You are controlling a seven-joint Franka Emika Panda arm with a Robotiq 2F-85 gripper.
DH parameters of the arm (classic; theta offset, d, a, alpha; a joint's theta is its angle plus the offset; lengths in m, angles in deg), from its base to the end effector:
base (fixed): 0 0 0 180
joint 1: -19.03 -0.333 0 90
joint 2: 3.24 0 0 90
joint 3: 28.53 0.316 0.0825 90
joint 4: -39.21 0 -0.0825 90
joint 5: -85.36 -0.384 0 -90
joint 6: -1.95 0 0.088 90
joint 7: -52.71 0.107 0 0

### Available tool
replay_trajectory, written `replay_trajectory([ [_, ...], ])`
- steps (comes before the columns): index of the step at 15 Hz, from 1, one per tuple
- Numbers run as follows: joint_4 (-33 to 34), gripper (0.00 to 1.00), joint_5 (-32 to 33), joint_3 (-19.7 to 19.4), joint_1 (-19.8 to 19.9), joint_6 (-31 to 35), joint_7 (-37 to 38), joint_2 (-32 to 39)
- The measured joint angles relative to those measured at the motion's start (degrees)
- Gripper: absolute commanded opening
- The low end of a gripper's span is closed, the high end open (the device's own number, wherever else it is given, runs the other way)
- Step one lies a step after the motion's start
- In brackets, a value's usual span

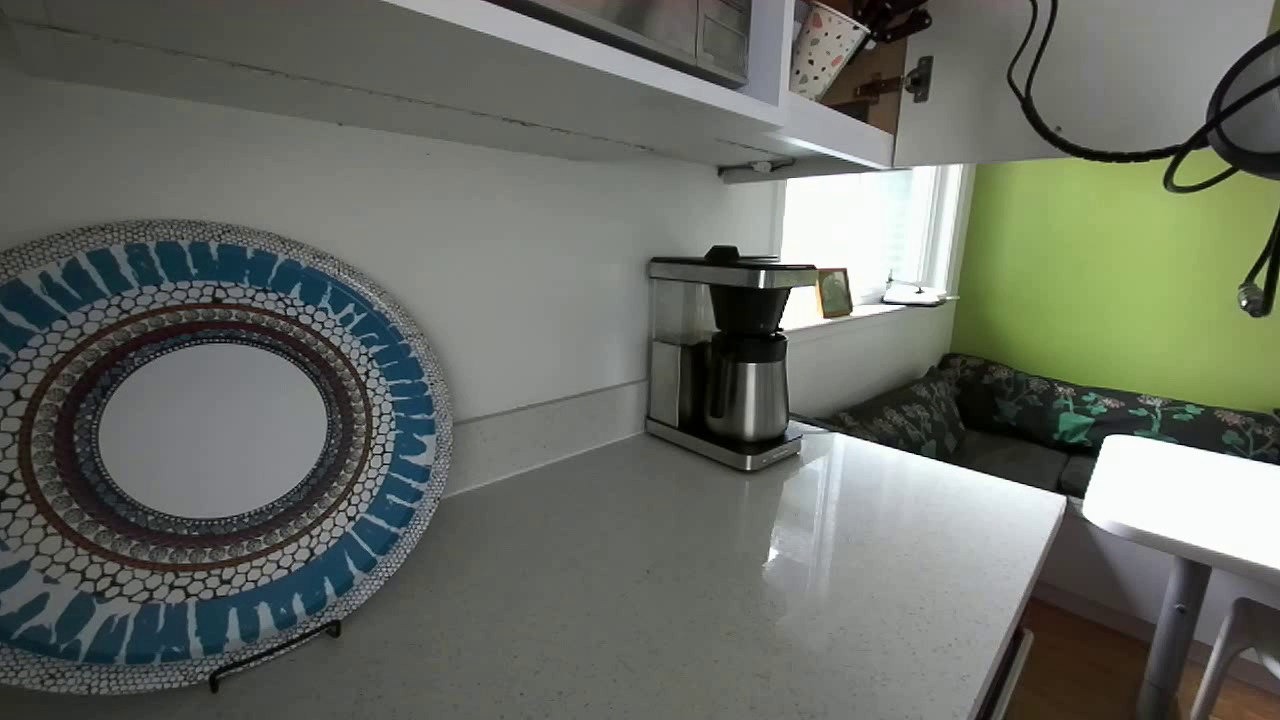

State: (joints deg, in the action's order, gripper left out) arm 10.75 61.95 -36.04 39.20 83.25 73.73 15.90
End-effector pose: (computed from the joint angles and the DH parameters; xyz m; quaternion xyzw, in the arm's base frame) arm 0.5073 -0.1813 0.8903 -0.8966 0.2991 -0.2916 0.1471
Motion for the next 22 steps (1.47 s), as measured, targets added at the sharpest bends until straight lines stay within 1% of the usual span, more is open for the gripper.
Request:
replay_trajectory([
  [4,1.65,0.63,0.0,0.8,2.04,-2.65,2.51,0.88],
  [5,1.93,0.72,0.0,0.98,2.44,-2.66,2.96,1.21],
  [7,2.37,0.86,0.09,1.19,3.01,-2.49,3.44,1.77],
  [8,2.36,0.94,0.21,1.19,3.11,-2.04,3.54,1.89],
  [9,2.35,0.99,0.26,1.2,3.16,-1.6,3.72,1.98],
  [14,2.36,1.0,0.26,2.39,2.62,0.81,4.73,2.17],
  [22,2.36,1.0,2.75,3.24,-0.38,3.42,4.73,2.74],
])
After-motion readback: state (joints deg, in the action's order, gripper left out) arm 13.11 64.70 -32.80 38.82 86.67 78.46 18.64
